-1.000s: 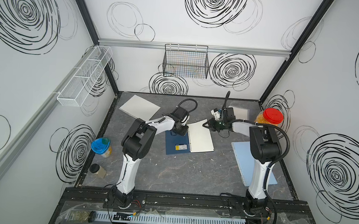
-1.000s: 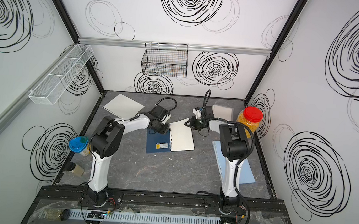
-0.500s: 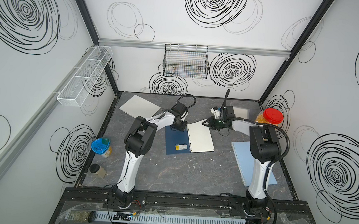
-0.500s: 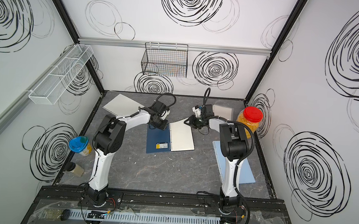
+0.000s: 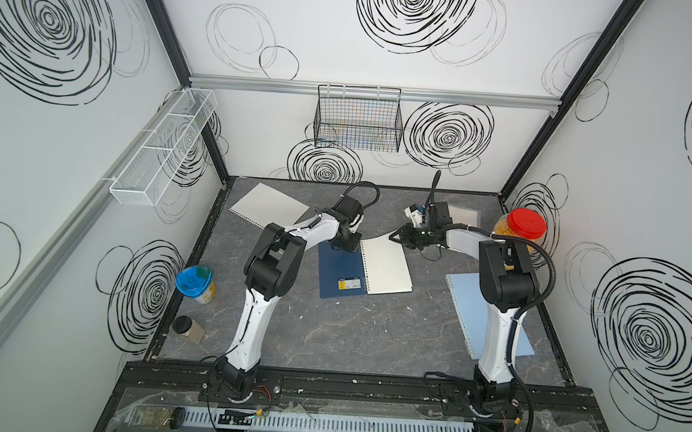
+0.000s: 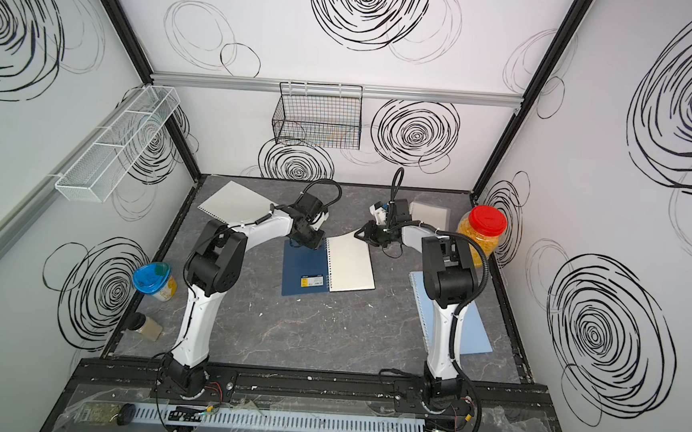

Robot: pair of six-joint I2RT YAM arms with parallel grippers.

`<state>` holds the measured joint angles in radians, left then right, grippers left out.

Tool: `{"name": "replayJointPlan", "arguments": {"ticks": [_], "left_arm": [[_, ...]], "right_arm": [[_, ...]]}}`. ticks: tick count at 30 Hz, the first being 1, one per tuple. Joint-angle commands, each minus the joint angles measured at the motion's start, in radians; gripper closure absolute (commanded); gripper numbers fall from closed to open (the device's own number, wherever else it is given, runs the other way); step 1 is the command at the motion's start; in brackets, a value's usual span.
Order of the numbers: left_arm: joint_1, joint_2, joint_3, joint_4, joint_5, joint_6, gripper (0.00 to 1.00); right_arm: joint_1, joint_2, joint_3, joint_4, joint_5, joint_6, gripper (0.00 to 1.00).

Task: Tear off pages from different notebooks
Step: Tear off the paper from the notebook.

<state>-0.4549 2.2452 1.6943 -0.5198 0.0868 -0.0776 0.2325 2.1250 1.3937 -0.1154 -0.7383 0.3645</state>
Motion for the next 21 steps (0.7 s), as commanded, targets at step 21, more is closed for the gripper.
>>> {"name": "replayJointPlan", "arguments": {"ticks": [21], "left_arm": [[0.001,0.074,0.021,-0.089,-0.119,0.012,0.82]], "right_arm": [[0.06,0.039,0.146,-0.16,0.122,-0.125,1.0]]}}
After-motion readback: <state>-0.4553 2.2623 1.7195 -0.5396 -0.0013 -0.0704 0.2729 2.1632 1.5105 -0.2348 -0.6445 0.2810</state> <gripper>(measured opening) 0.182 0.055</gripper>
